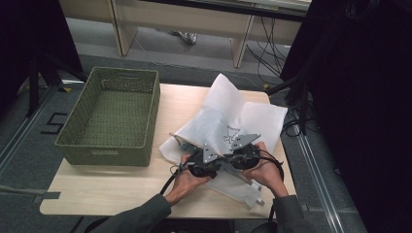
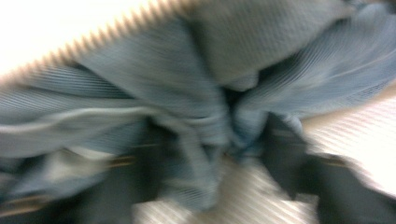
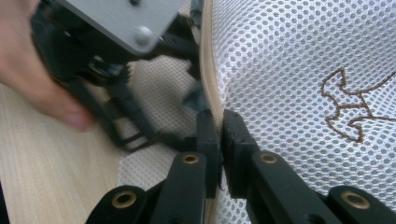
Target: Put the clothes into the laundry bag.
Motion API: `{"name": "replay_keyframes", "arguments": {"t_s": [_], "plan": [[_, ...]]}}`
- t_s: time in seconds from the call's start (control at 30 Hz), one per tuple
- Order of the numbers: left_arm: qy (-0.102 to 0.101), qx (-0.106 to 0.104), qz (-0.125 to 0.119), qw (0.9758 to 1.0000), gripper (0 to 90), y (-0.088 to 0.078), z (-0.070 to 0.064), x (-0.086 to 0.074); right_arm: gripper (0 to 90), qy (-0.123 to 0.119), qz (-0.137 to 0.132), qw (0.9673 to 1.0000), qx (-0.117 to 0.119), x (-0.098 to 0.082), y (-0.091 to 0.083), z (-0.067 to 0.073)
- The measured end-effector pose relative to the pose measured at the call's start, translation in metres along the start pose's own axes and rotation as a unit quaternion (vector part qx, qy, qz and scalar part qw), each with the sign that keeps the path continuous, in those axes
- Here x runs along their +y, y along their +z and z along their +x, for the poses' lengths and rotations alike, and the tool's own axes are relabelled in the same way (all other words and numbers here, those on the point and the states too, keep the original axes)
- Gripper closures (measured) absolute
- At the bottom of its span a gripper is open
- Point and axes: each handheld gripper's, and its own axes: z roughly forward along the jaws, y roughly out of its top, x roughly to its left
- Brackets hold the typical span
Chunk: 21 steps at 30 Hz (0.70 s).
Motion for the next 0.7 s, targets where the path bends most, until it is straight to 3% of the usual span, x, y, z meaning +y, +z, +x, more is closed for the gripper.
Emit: {"name": "replay_keyframes", "arguments": {"t_s": [0.07,0.1,0.13,0.17,0.23,0.33,0.37,0.4,0.5,0.53,0.57,0.63,0.7], "plan": [[-0.022,0.003,0.004,0.9997,66.7,0.003,0.007,0.005,87.2,-0.001,0.003,1.0000,-0.003,0.000,-0.001,0.001],[-0.066,0.012,-0.031,0.9973,70.8,0.007,0.006,0.008,87.4,-0.003,-0.001,1.0000,0.008,0.000,-0.001,0.002],[-0.071,0.025,-0.033,0.9966,73.2,0.006,0.010,0.011,87.4,-0.006,-0.003,1.0000,0.004,0.000,-0.002,0.001],[-0.055,0.030,-0.022,0.9978,74.4,0.003,0.015,0.014,87.4,0.001,-0.005,1.0000,0.003,0.001,-0.003,0.001],[-0.077,0.046,-0.043,0.9951,75.3,0.006,0.023,0.019,87.4,-0.004,-0.011,0.9999,0.011,0.002,-0.004,-0.001],[-0.086,0.038,-0.044,0.9946,75.1,0.017,0.025,0.018,87.5,-0.002,-0.008,0.9999,0.015,0.002,-0.003,0.000],[-0.079,0.032,-0.029,0.9959,74.5,0.020,0.024,0.015,87.5,-0.002,0.000,0.9999,0.017,0.001,-0.001,-0.001],[-0.068,0.031,-0.021,0.9970,73.2,0.022,0.023,0.013,87.5,0.001,0.002,0.9998,0.020,-0.001,0.003,-0.001],[-0.085,0.018,-0.029,0.9958,66.7,0.020,0.024,0.011,87.4,0.005,0.013,0.9996,0.026,-0.007,0.013,0.000],[-0.085,0.009,-0.023,0.9961,62.6,0.016,0.027,0.012,87.5,0.012,0.018,0.9993,0.031,-0.008,0.015,0.001],[-0.082,0.004,-0.017,0.9964,57.4,0.012,0.030,0.011,87.4,0.002,0.015,0.9992,0.036,-0.008,0.018,-0.001],[-0.087,-0.001,-0.006,0.9962,46.4,0.002,0.036,0.009,87.4,0.008,0.015,0.9993,0.032,-0.008,0.018,0.000],[-0.095,0.004,0.000,0.9955,38.4,-0.007,0.041,0.005,87.3,0.011,0.019,0.9993,0.030,-0.009,0.019,0.000]]}}
